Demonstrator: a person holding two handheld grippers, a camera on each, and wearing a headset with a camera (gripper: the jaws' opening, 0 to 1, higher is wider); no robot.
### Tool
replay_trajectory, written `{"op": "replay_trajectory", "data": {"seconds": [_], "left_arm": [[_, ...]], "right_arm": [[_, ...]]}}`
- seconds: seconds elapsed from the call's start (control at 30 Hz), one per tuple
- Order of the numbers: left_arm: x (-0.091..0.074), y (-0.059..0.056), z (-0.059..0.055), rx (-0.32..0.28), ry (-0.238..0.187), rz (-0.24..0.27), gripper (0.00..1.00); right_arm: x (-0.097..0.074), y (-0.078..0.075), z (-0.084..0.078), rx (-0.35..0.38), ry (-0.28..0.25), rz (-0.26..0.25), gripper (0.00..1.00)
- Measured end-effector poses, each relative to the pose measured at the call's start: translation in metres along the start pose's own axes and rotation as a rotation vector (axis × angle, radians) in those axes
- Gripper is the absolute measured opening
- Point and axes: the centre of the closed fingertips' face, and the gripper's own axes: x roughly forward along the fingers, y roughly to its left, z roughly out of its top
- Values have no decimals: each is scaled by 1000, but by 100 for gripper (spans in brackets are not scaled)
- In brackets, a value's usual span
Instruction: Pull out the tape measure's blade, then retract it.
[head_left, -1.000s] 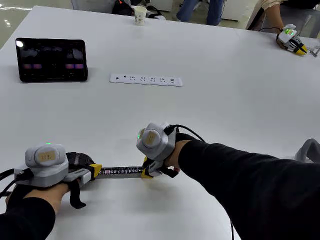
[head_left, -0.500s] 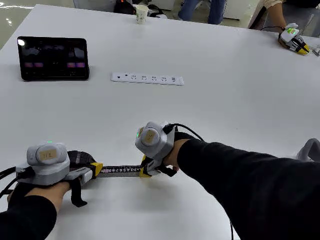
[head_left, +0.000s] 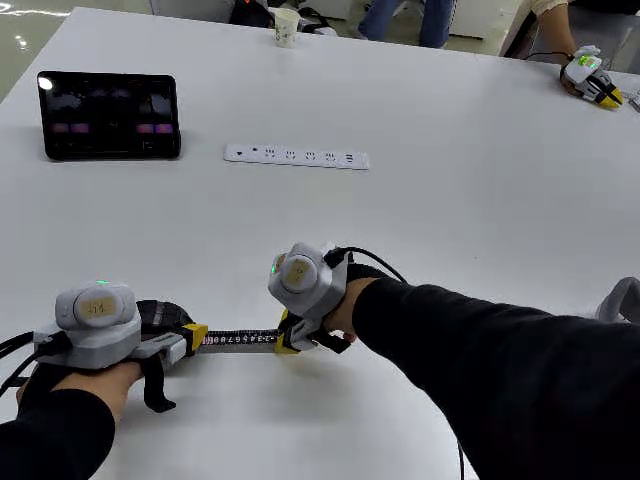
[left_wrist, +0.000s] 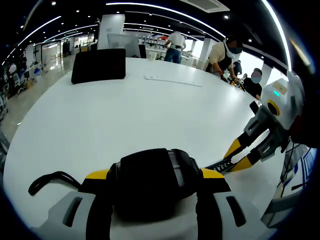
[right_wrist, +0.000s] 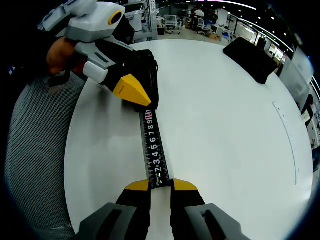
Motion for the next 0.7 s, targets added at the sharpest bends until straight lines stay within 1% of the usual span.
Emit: {"op": "replay_trajectory", "data": {"seconds": [0.7], "left_arm": [[-1, 0, -1, -2, 0, -2, 63]], "right_arm": [[2, 5, 8, 0, -13, 3, 11]]}}
